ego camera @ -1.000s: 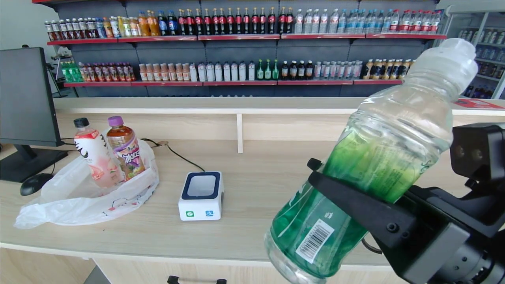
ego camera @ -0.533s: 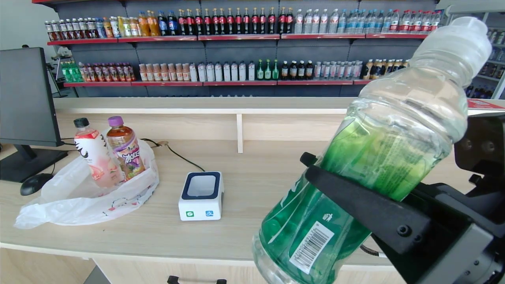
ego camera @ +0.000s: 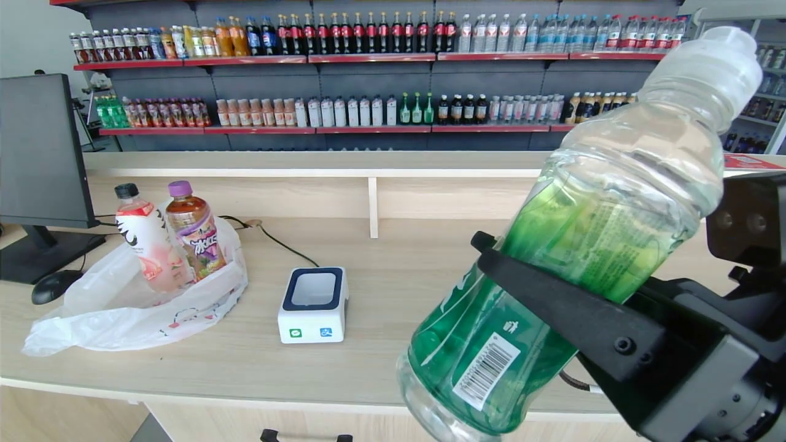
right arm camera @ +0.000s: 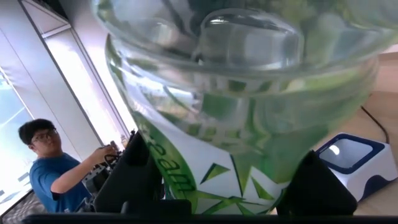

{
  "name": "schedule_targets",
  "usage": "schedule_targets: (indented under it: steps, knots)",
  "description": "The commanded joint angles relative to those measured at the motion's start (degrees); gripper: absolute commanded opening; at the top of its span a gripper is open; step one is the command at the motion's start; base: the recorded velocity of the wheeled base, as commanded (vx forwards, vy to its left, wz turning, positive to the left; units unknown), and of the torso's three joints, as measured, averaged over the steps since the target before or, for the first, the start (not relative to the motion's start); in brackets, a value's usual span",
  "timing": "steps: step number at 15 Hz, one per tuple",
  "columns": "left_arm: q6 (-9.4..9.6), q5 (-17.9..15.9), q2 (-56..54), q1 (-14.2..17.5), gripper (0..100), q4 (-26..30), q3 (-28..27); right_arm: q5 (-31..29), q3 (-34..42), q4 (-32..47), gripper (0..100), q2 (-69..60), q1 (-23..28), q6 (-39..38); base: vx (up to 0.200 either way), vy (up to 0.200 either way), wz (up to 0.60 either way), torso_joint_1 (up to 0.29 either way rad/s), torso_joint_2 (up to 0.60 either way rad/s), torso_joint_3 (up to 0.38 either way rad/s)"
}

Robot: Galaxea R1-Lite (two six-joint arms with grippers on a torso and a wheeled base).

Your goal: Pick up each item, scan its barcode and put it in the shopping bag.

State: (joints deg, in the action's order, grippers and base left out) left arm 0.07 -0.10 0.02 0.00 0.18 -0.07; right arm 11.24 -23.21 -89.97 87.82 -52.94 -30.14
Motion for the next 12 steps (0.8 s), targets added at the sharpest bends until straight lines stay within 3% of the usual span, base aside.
schedule_targets:
  steps: [1, 12]
  knots:
    - [0.01, 0.01, -0.02, 0.0, 100, -0.01, -0.01, 0.01, 0.18, -0.03, 0, 0.07, 0.3, -0.01, 0.0, 0.0, 0.0, 0.0, 0.0, 0.0]
    - [0.01, 0.01, -0.02, 0.0, 100, -0.01, -0.01, 0.01, 0.54, -0.03, 0, 0.25, 0.74, -0.45, 0.0, 0.0, 0.0, 0.0, 0.0, 0.0]
